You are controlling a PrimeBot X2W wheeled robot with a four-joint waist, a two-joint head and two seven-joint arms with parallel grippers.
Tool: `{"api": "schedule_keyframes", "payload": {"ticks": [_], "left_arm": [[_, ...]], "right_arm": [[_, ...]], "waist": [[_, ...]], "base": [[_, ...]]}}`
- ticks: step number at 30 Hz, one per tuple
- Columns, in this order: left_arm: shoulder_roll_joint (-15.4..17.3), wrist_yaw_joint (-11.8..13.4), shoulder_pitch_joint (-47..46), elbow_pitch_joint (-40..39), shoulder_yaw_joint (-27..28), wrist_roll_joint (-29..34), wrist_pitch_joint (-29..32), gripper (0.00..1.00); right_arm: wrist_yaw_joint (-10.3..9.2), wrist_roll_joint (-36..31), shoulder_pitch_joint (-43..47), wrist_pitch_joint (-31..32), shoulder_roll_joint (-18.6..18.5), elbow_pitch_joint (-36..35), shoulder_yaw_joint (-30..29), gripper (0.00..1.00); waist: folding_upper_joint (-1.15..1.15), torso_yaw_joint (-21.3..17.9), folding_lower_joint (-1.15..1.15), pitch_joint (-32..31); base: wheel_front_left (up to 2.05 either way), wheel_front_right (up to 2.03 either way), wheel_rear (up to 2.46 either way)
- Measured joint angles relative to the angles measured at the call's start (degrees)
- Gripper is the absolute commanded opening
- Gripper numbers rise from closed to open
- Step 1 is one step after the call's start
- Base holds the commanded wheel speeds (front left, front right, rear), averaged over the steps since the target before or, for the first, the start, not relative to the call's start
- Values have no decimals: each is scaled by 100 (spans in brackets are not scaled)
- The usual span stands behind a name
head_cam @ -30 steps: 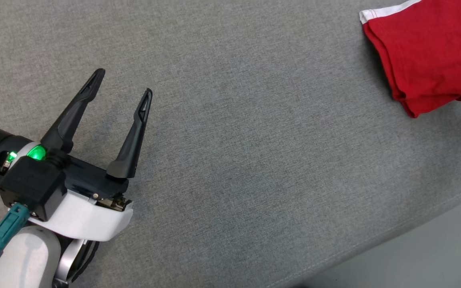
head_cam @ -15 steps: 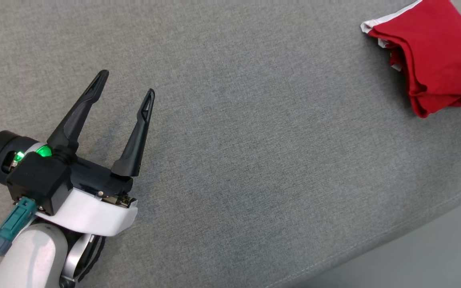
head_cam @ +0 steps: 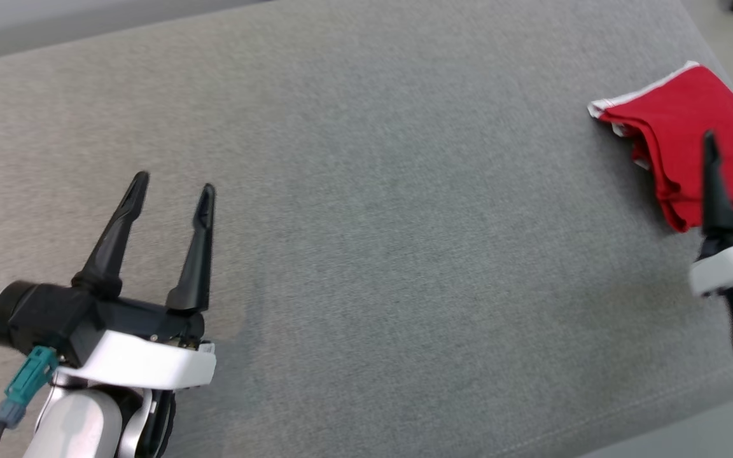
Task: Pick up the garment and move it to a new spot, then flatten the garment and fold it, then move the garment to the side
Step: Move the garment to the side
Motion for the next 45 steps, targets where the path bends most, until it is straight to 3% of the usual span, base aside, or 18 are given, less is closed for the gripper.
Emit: {"api": "schedule_keyframes", "payload": {"ticks": [9, 22, 35, 45], "left_arm": [[-109, 324, 437, 201, 248, -120, -218, 100], [-31, 466, 1005, 504, 414, -286, -230, 100], [14, 550, 1627, 401, 231, -320, 71, 100], [35, 619, 1822, 346, 237, -404, 133, 100]], "right_arm": [[1, -421, 1182, 736, 869, -1788, 38, 100], [0, -638, 2168, 1239, 1190, -2592, -4, 100], [0, -686, 2981, 1530, 1271, -2972, -46, 100], [0, -701, 3205, 1390, 1298, -3186, -48, 100]], "waist": [[0, 672, 0, -523], [0, 1486, 0, -1305], [0, 1478, 0, -1980], [0, 1384, 0, -2149]], "base": [[0, 0, 0], [0, 0, 0], [0, 0, 0], [0, 0, 0]]}}
